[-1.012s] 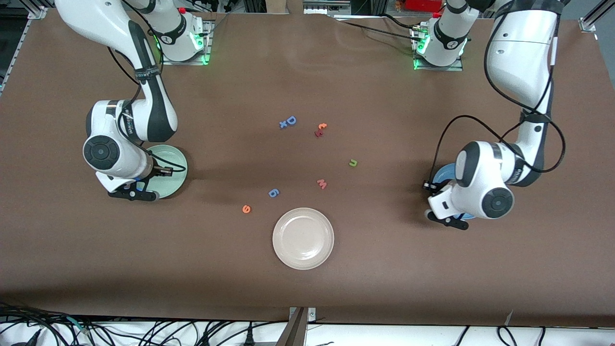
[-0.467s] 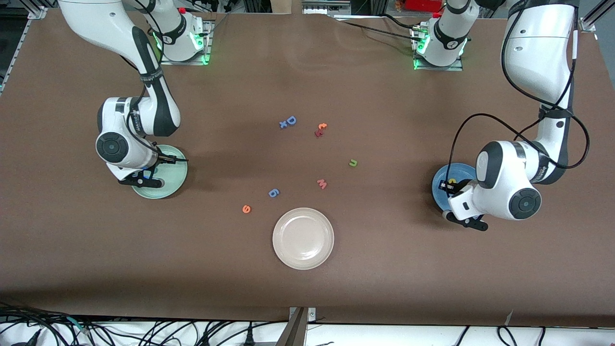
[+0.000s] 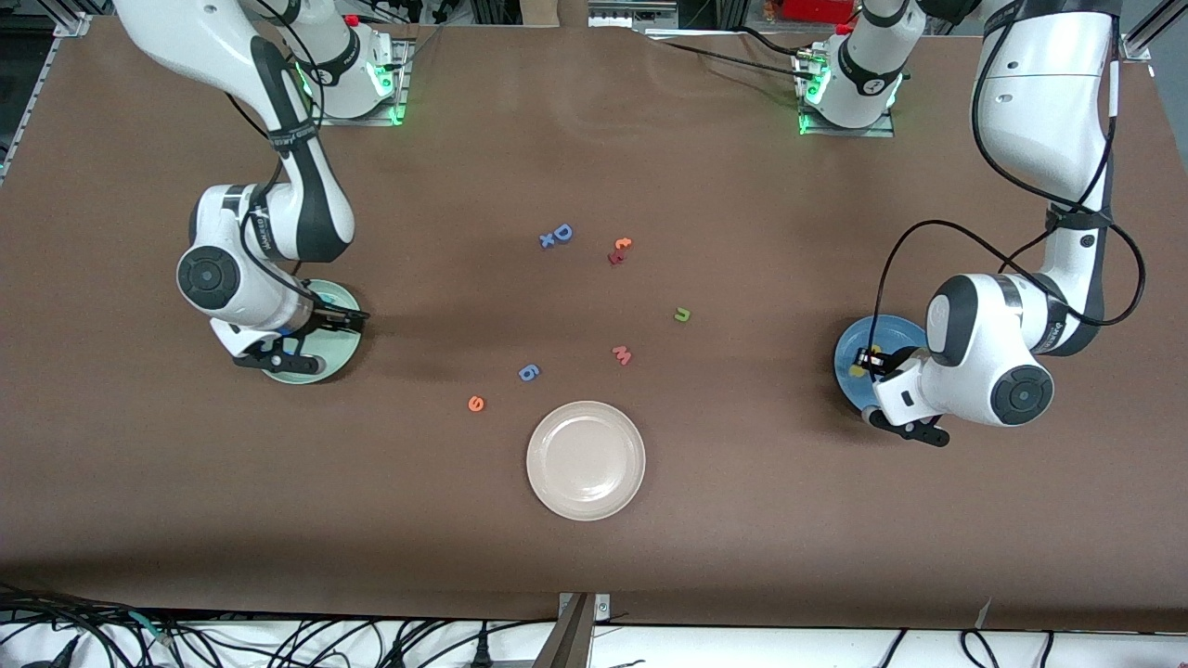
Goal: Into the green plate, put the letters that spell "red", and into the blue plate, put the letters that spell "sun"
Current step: 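Place the yellow 2 on the blue plate while the right gripper carries teal 1, then release the teal 1 on the green plate, then reach the orange e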
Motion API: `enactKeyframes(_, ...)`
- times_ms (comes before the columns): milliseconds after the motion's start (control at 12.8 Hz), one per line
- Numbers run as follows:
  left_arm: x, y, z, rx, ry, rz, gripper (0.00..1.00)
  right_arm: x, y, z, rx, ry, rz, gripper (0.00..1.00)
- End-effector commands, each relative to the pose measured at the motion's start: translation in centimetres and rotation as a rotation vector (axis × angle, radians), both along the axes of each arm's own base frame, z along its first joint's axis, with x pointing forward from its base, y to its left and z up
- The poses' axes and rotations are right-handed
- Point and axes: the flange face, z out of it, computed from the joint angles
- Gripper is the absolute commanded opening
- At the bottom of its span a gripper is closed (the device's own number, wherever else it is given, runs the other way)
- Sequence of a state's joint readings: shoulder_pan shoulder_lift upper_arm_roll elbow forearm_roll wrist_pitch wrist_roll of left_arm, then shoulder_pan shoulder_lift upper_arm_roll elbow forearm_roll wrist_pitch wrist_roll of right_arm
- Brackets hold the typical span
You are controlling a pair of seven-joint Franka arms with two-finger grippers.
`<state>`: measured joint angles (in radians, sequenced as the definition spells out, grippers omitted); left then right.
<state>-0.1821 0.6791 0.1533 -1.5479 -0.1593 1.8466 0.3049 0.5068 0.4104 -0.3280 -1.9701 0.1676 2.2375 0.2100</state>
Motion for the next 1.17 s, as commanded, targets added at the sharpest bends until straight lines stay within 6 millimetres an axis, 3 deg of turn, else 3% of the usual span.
enactKeyframes(0, -0.1, 0.7, 0.2, 0.006, -0.001, -0.017, 1.00, 2.7, 3.9, 2.4, 0.040, -0.062, -0.061, 0.98)
enactKeyframes(234, -0.1, -1.0, 0.5, 0.017, -0.004, 0.005, 1.00, 5.0, 8.5, 1.4, 0.089, -0.087, -0.087, 0.98)
enactKeyframes(467, -0.6, -4.8, 0.5, 0.032, -0.003, 0.005, 1.00, 6.4, 12.9, -1.0, 0.111, -0.139, -0.061, 0.98)
enactKeyframes(701, -1.0, -9.6, 0.9, 0.072, -0.047, 0.016, 1.00, 6.3, 16.0, -4.5, 0.120, -0.162, -0.032, 0.98)
enactKeyframes(935, -1.6, -15.2, 4.1, 0.019, -0.113, 0.015, 1.00, 5.5, 17.9, -7.5, 0.115, -0.191, -0.048, 0.98)
enactKeyframes(1090, -2.7, -18.9, 6.7, 0.040, -0.161, -0.022, 1.00, 4.9, 19.4, -8.2, 0.117, -0.205, -0.023, 0.96)
